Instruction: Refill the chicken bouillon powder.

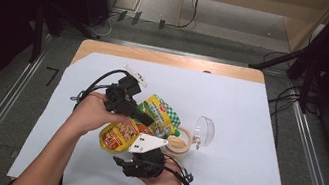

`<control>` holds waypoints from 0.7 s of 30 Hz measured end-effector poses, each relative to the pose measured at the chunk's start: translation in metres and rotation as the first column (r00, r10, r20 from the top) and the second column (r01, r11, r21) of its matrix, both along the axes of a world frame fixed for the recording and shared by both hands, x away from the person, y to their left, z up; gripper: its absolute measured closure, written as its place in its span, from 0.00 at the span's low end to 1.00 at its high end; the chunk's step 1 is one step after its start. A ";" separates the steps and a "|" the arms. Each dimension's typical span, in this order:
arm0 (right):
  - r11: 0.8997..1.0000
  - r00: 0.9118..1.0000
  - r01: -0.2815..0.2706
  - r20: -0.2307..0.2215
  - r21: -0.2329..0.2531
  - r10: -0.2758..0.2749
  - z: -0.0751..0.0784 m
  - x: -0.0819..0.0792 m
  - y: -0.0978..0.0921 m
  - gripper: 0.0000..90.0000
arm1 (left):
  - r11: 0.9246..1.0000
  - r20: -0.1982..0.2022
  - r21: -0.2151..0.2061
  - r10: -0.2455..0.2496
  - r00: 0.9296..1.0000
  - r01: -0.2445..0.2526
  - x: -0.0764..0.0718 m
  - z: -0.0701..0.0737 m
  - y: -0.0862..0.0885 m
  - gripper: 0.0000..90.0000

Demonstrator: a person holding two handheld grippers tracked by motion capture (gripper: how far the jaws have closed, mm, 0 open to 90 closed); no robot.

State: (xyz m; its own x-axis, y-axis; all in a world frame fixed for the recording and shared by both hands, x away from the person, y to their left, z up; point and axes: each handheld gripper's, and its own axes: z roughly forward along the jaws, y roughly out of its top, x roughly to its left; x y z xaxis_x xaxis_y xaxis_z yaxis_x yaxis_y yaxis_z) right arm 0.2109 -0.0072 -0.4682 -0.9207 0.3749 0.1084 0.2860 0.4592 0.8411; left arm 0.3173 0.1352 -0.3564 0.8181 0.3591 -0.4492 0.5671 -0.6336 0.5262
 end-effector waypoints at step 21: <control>0.998 0.999 0.039 -0.003 0.046 -0.039 0.011 0.004 -0.014 0.50 | 0.992 -0.031 -0.106 0.058 0.998 -0.061 0.001 0.016 0.044 0.99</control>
